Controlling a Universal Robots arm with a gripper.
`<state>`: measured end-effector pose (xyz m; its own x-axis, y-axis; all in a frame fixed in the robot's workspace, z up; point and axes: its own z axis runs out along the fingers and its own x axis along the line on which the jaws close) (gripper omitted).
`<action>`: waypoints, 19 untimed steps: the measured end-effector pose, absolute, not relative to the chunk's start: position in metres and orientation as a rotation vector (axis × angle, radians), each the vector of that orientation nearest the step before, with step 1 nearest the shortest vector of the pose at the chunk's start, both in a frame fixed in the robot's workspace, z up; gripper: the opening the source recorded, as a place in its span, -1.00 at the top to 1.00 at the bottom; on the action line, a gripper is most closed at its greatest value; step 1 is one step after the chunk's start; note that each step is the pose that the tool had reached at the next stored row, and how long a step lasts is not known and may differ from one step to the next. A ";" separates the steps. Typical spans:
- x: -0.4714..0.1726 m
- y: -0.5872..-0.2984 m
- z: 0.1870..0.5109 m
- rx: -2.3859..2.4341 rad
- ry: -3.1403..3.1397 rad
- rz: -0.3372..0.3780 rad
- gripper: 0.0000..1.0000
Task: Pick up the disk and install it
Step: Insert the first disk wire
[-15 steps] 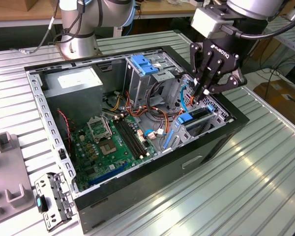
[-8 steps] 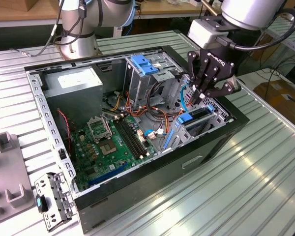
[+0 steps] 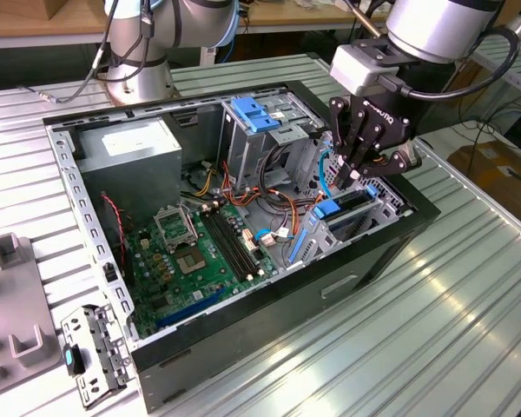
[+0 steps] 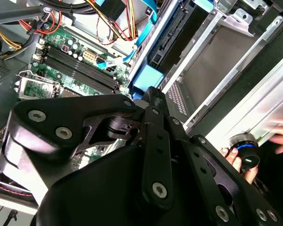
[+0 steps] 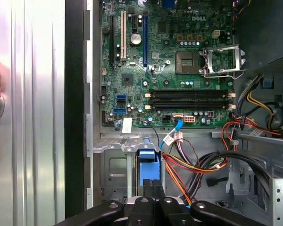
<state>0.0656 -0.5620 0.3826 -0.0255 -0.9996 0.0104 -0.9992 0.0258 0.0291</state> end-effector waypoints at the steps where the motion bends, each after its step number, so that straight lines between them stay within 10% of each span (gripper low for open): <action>1: 0.066 -0.562 0.383 2.173 -2.230 -0.021 0.79; 19: 0.073 -0.562 0.383 2.173 -2.230 -0.021 0.79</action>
